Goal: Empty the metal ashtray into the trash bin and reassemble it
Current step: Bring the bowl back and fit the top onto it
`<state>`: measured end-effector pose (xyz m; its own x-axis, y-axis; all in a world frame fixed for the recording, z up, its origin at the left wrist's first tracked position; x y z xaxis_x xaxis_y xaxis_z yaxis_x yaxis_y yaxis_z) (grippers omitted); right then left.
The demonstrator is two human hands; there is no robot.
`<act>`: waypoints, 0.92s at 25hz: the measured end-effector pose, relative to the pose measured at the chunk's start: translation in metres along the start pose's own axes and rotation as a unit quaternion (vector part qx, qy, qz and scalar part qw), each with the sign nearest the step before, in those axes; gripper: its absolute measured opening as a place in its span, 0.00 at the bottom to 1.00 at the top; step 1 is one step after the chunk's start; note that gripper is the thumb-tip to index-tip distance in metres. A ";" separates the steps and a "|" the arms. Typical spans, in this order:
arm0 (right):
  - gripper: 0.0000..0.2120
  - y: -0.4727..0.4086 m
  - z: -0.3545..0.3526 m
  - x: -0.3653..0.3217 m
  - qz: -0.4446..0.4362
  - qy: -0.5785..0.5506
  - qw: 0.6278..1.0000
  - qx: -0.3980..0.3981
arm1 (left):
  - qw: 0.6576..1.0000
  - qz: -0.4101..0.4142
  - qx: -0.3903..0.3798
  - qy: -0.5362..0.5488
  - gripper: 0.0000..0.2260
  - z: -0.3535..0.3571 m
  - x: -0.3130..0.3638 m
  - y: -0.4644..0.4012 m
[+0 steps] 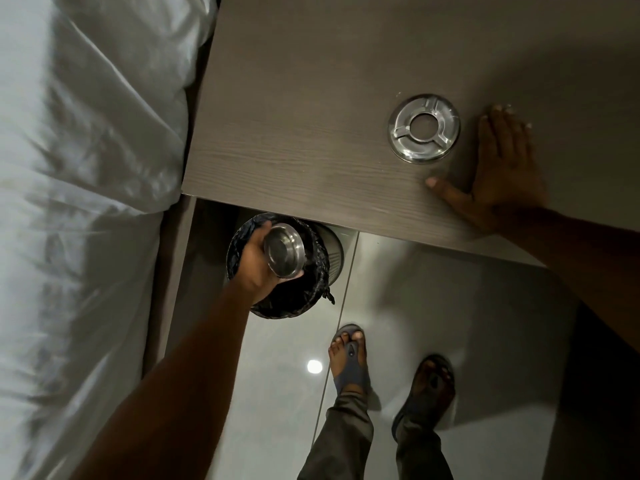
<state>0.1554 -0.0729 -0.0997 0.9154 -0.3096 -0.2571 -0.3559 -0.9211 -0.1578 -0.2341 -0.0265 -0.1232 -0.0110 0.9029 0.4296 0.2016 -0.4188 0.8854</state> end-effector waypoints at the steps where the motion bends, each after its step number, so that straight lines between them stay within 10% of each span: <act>1: 0.55 -0.004 -0.002 -0.002 0.012 -0.009 1.000 0.000 | 1.000 -0.002 -0.013 0.013 0.29 -0.007 0.008 0.011; 10: 0.61 -0.072 -0.036 -0.041 -0.016 -0.093 0.985 -0.145 | 0.968 0.010 -0.226 0.108 0.33 0.065 0.091 0.077; 23: 0.54 -0.091 -0.020 -0.065 -0.117 0.037 0.979 -0.164 | 0.939 -0.032 -0.316 0.131 0.36 0.170 0.104 0.062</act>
<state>0.1316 0.0265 -0.0496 0.9799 -0.0869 -0.1795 -0.0671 -0.9913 0.1137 -0.0562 0.0581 -0.0533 -0.2613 0.9077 0.3283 -0.4285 -0.4138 0.8032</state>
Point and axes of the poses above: each hand's wrist, its own y-axis away from the middle knuckle, its own z-axis out of the palm, x = y × z, the point moved 3 cm from there along -y, towards the middle knuckle, and after that the axes turned 13 degrees about x, right-handed, at the moved point
